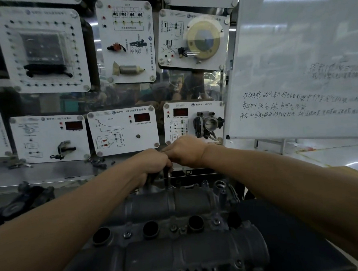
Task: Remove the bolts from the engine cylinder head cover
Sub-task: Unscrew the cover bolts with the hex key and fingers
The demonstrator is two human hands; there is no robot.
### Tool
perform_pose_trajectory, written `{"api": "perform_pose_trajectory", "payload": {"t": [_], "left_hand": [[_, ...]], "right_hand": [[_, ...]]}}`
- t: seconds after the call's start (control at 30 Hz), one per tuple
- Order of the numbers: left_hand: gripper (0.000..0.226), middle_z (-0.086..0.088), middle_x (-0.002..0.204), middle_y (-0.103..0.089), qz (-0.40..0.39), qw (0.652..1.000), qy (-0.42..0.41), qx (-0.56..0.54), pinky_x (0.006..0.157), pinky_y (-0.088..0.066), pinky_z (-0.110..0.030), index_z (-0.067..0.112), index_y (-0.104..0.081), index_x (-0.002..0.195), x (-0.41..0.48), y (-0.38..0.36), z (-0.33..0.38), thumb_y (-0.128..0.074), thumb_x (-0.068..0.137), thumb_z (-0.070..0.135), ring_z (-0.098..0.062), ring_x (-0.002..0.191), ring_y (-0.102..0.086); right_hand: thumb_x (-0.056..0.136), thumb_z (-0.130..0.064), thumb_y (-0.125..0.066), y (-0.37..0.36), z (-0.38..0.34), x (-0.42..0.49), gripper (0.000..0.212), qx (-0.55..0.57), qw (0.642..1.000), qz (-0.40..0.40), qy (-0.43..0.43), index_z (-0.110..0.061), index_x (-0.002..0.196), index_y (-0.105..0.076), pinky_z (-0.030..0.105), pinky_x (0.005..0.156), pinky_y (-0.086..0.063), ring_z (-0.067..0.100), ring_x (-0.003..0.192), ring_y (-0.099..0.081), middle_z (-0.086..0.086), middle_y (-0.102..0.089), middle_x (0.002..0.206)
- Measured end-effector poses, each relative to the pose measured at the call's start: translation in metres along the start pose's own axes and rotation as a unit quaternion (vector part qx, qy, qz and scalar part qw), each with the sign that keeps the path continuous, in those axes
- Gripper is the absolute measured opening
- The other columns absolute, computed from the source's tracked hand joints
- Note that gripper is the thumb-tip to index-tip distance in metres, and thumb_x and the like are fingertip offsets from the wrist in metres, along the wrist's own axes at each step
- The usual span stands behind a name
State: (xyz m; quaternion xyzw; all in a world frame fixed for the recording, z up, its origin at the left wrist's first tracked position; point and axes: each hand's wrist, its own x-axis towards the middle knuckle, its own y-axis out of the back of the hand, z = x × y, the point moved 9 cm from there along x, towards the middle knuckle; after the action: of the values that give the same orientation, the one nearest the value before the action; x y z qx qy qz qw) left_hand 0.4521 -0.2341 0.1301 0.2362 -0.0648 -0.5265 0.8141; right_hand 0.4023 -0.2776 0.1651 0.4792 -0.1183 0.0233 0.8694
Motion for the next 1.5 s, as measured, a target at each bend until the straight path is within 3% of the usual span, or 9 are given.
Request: {"api": "perform_pose_trajectory", "payload": {"t": [0.3, 0.4, 0.53, 0.63, 0.77, 0.93, 1.07, 1.2, 1.5], "left_hand": [[0.019, -0.004, 0.069, -0.071, 0.090, 0.982, -0.162, 0.045, 0.050, -0.042, -0.023, 0.006, -0.068, 0.077, -0.010, 0.028, 0.068, -0.060, 0.092, 0.014, -0.011, 0.054, -0.059], [0.032, 0.009, 0.051, -0.067, 0.061, 0.930, -0.278, 0.231, 0.047, -0.042, -0.018, 0.014, -0.075, 0.070, -0.022, 0.023, 0.097, -0.065, 0.093, 0.033, 0.001, 0.044, -0.058], [0.014, 0.005, 0.071, -0.074, -0.088, 0.886, -0.333, 0.310, 0.054, -0.053, -0.017, 0.020, -0.078, 0.089, -0.032, -0.018, 0.098, -0.068, 0.092, 0.029, -0.006, 0.060, -0.068], [0.017, 0.019, 0.084, -0.069, -0.113, 0.801, -0.414, 0.418, 0.071, -0.049, -0.014, 0.021, -0.076, 0.107, -0.042, -0.063, 0.106, -0.068, 0.092, 0.019, 0.004, 0.073, -0.062], [0.023, 0.008, 0.102, -0.076, -0.112, 0.713, -0.472, 0.506, 0.081, -0.052, -0.026, 0.023, -0.075, 0.111, -0.047, -0.103, 0.100, -0.064, 0.093, 0.014, -0.005, 0.084, -0.064], [0.026, 0.011, 0.105, -0.075, -0.099, 0.748, -0.468, 0.460, 0.070, -0.037, -0.004, 0.024, -0.076, 0.109, -0.040, -0.092, 0.086, -0.063, 0.091, 0.010, 0.005, 0.080, -0.056], [0.028, 0.013, 0.102, -0.075, -0.106, 0.775, -0.457, 0.425, 0.079, -0.048, -0.012, 0.024, -0.077, 0.105, -0.039, -0.080, 0.080, -0.064, 0.088, 0.006, 0.013, 0.073, -0.057], [0.031, 0.015, 0.102, -0.073, -0.105, 0.765, -0.458, 0.440, 0.068, -0.039, -0.002, 0.028, -0.077, 0.103, -0.040, -0.085, 0.079, -0.061, 0.089, 0.006, 0.015, 0.069, -0.054], [0.035, 0.007, 0.110, -0.070, -0.097, 0.719, -0.462, 0.510, 0.079, -0.052, -0.026, 0.029, -0.074, 0.109, -0.044, -0.096, 0.081, -0.053, 0.091, 0.007, -0.008, 0.091, -0.064]], "right_hand": [[0.099, -0.016, -0.049, 0.062, 0.042, 0.000, 0.022, -0.023, 0.994, 0.005, -0.104, -0.018, 0.110, -0.068, 0.039, 0.086, -0.052, 0.021, 0.102, -0.064, 0.000, -0.069, 0.103], [0.100, -0.032, -0.051, 0.089, 0.050, -0.037, 0.023, -0.056, 0.988, -0.023, -0.144, -0.020, 0.103, -0.070, 0.036, 0.072, -0.051, 0.023, 0.087, -0.062, -0.005, -0.049, 0.081], [0.098, -0.044, -0.052, 0.090, 0.023, -0.121, 0.030, -0.017, 0.966, -0.078, -0.245, -0.019, 0.092, -0.068, 0.032, 0.062, -0.047, 0.013, 0.066, -0.052, -0.008, -0.044, 0.069], [0.096, -0.038, -0.058, 0.091, 0.002, -0.167, 0.026, 0.088, 0.924, -0.061, -0.367, -0.019, 0.080, -0.064, 0.025, 0.050, -0.038, 0.009, 0.056, -0.046, -0.003, -0.050, 0.071], [0.096, -0.028, -0.056, 0.087, -0.032, -0.184, 0.022, 0.160, 0.870, 0.000, -0.466, -0.018, 0.076, -0.054, 0.023, 0.044, -0.026, 0.011, 0.056, -0.040, -0.002, -0.044, 0.070], [0.098, -0.028, -0.049, 0.052, -0.082, -0.175, 0.016, 0.287, 0.826, 0.021, -0.485, -0.015, 0.098, -0.058, 0.031, 0.066, -0.044, 0.020, 0.080, -0.054, 0.002, -0.054, 0.093], [0.095, -0.047, -0.044, 0.053, -0.094, -0.171, 0.027, 0.286, 0.810, 0.072, -0.507, -0.023, 0.085, -0.053, 0.033, 0.062, -0.047, 0.017, 0.074, -0.055, -0.005, -0.054, 0.084], [0.093, -0.052, -0.043, 0.047, -0.104, -0.155, 0.035, 0.295, 0.807, 0.052, -0.510, -0.021, 0.077, -0.049, 0.033, 0.066, -0.050, 0.022, 0.079, -0.062, -0.002, -0.056, 0.084], [0.094, -0.046, -0.043, 0.046, -0.104, -0.146, 0.036, 0.297, 0.814, 0.066, -0.496, -0.023, 0.068, -0.033, 0.033, 0.063, -0.035, 0.025, 0.074, -0.051, -0.005, -0.029, 0.070]]}}
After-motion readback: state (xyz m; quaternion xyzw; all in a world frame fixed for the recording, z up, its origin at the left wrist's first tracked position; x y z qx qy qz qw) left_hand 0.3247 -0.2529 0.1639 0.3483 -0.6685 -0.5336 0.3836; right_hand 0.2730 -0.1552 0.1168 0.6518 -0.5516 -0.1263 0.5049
